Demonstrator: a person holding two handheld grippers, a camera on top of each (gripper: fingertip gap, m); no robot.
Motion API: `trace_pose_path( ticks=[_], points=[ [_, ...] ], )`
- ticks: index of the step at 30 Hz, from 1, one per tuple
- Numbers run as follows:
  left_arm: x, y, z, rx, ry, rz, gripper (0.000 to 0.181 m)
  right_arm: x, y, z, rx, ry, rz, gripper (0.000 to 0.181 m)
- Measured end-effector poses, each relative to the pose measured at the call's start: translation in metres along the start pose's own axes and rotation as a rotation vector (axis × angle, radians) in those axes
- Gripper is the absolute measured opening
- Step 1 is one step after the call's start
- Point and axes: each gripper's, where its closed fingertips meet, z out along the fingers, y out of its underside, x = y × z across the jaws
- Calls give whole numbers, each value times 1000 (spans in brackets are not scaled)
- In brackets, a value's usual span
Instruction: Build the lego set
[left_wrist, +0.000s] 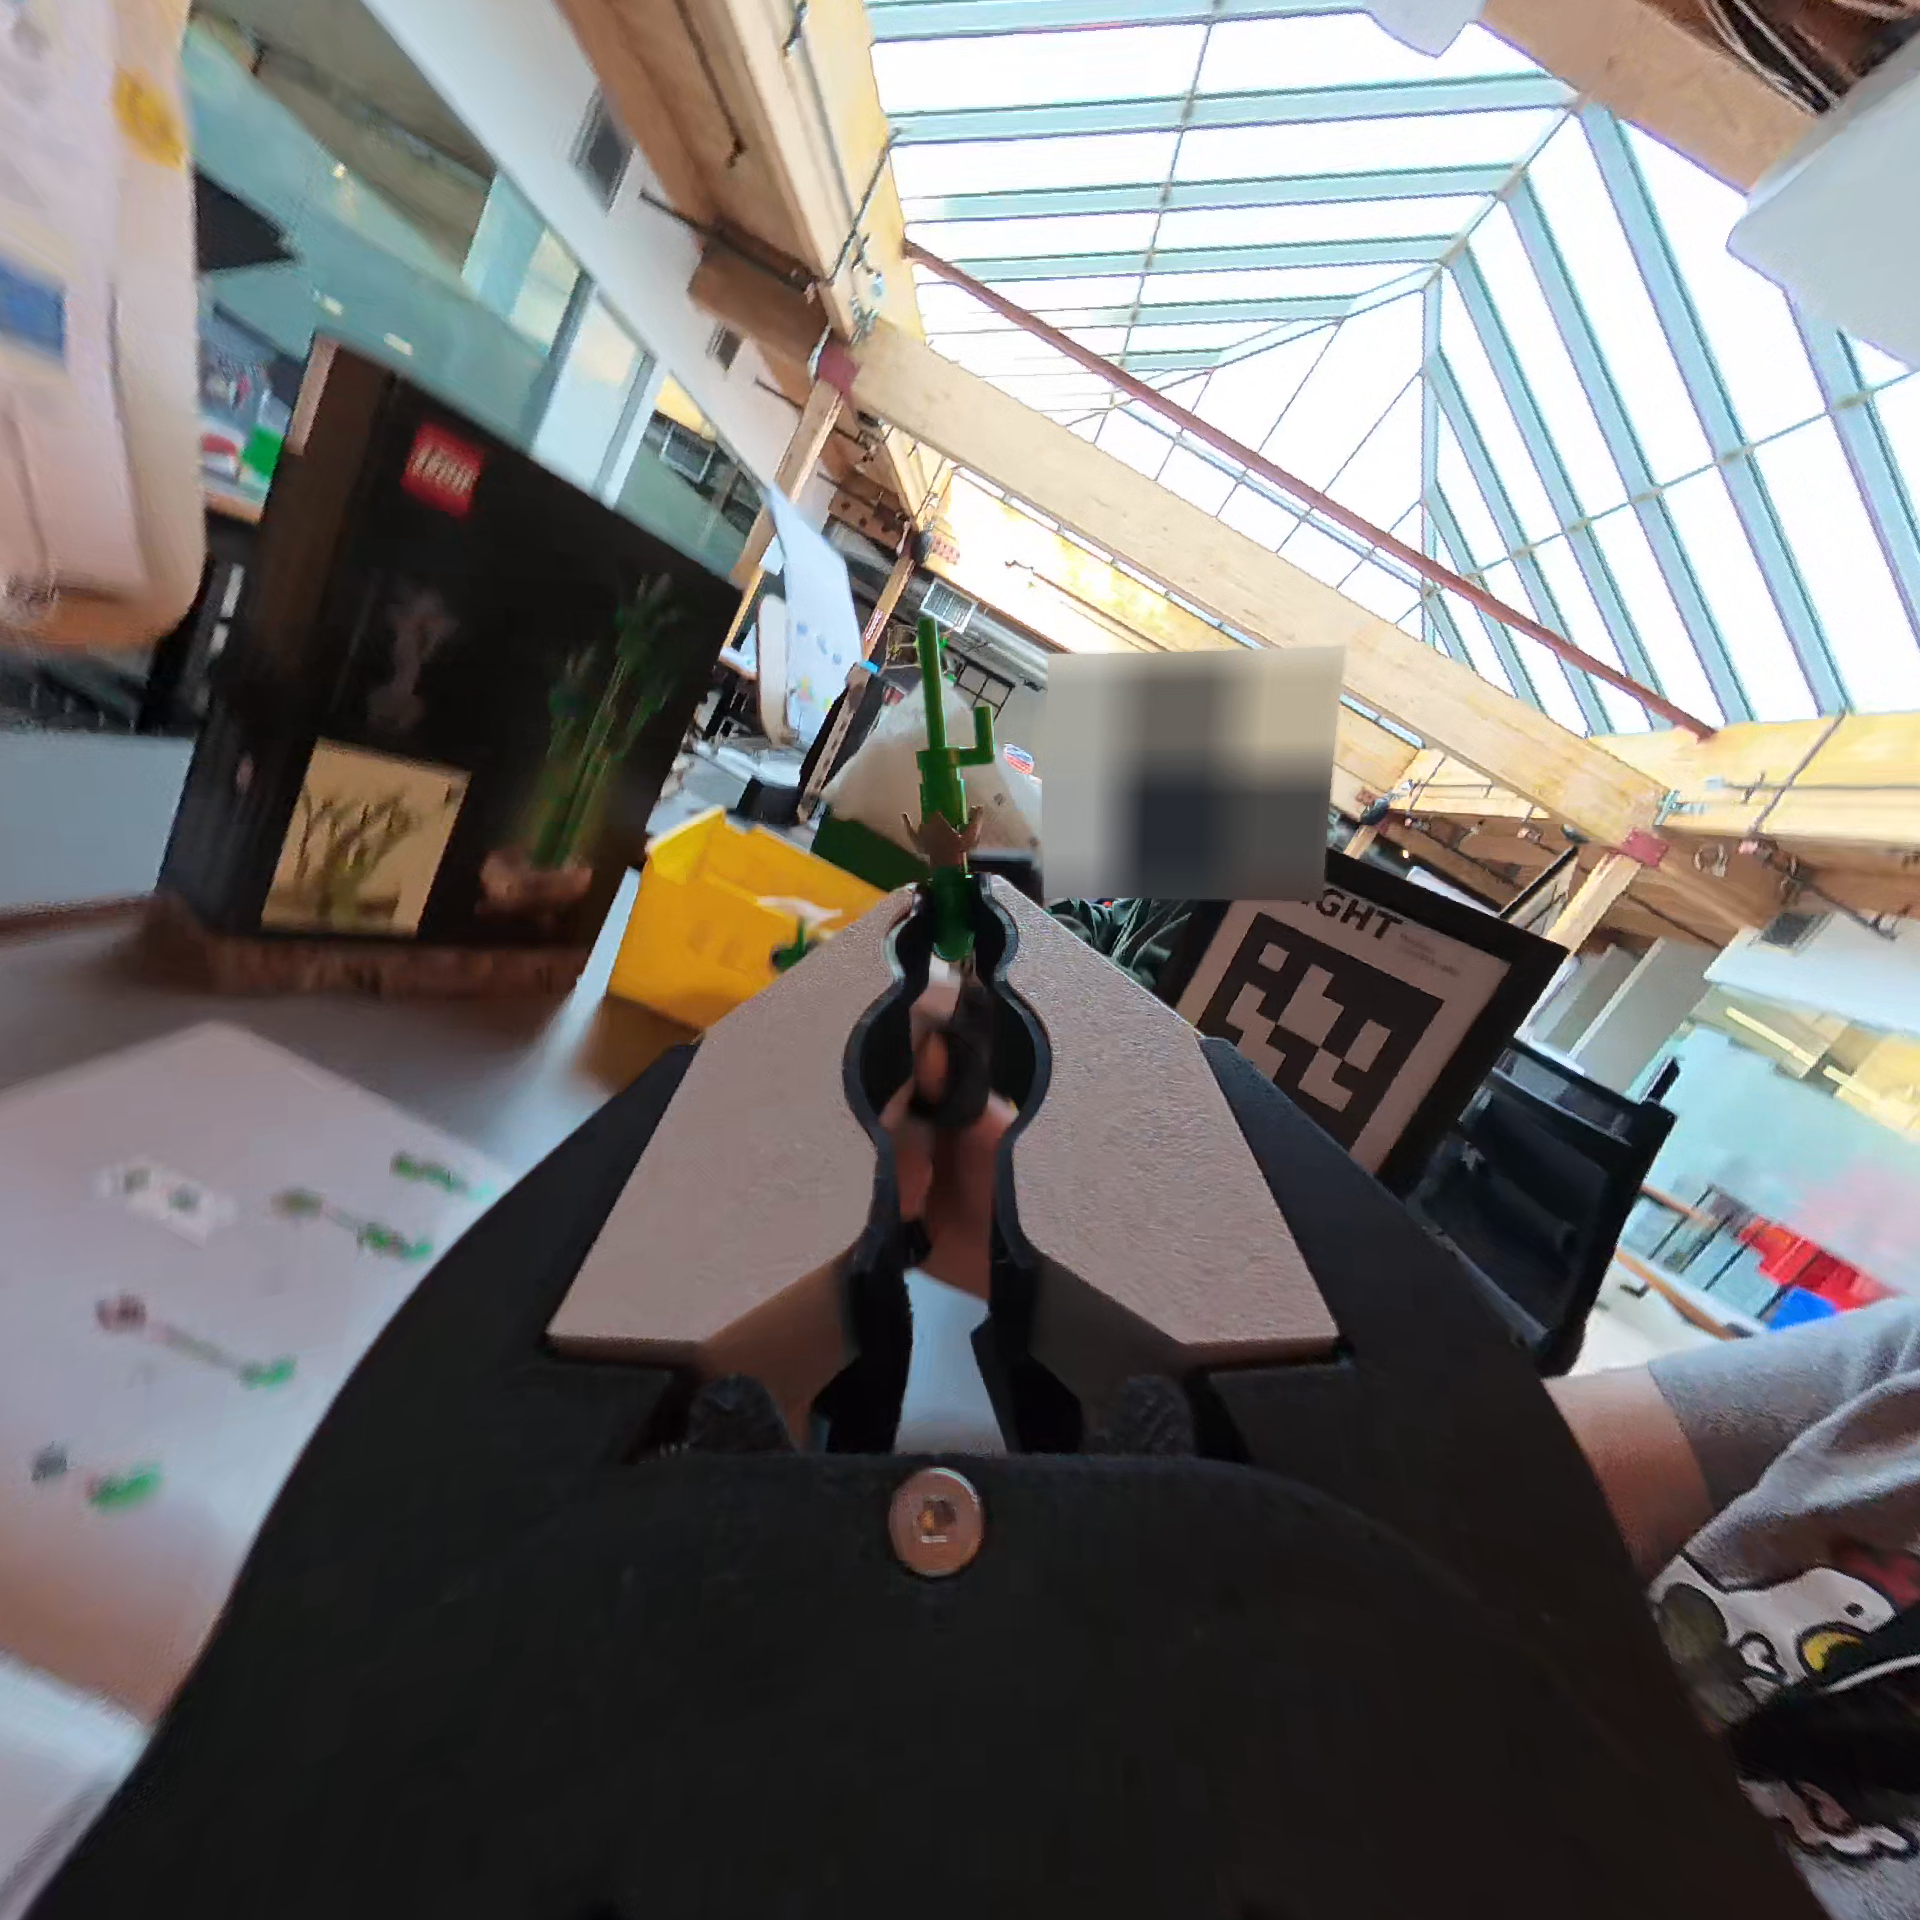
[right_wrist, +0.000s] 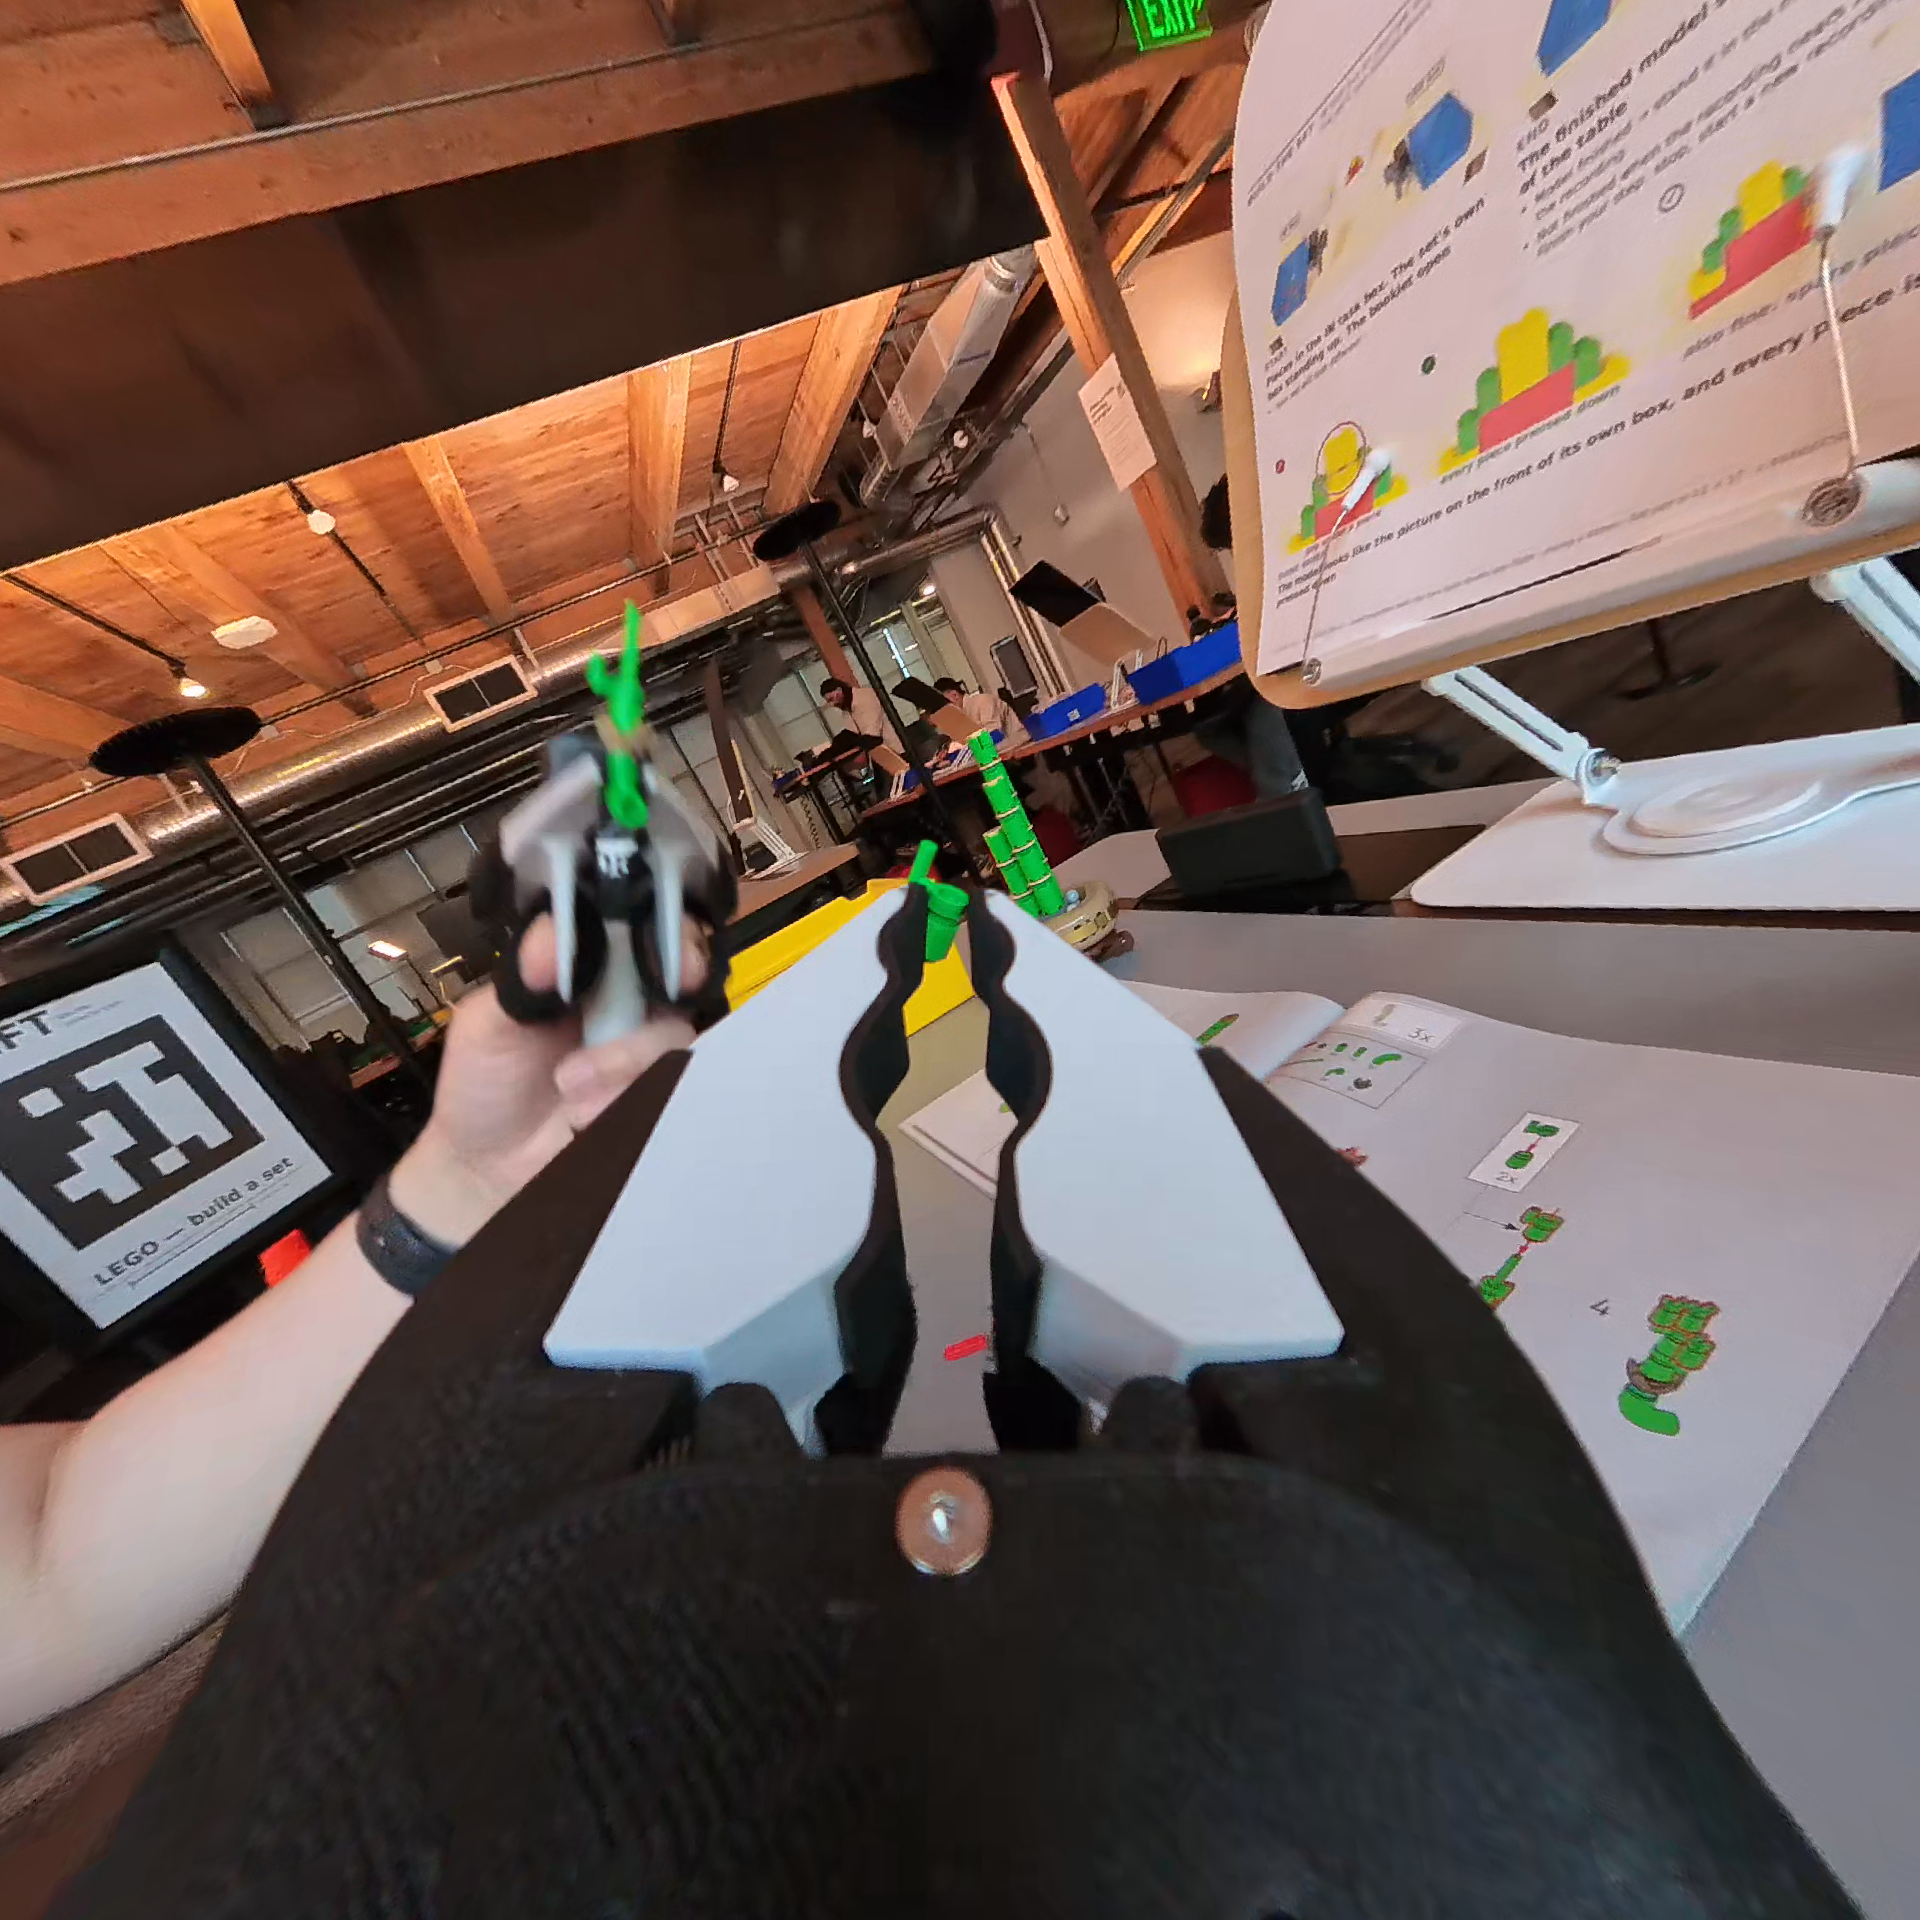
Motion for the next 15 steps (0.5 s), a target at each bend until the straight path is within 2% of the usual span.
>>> trace_pose_path(
  ticks=[6, 10, 15],
  points=[
    [49, -66, 39, 53, 116, 154, 5, -7, 2, 2, 4, -18, -29, 7],
    [54, -75, 46, 10, 125, 176, 6, -11, 3, 5, -24, -10, -76, 7],
    [45, -77, 33, -7, 112, 149, 5, -16, -4, 9, -5, -29, -82, 7]
  ],
)
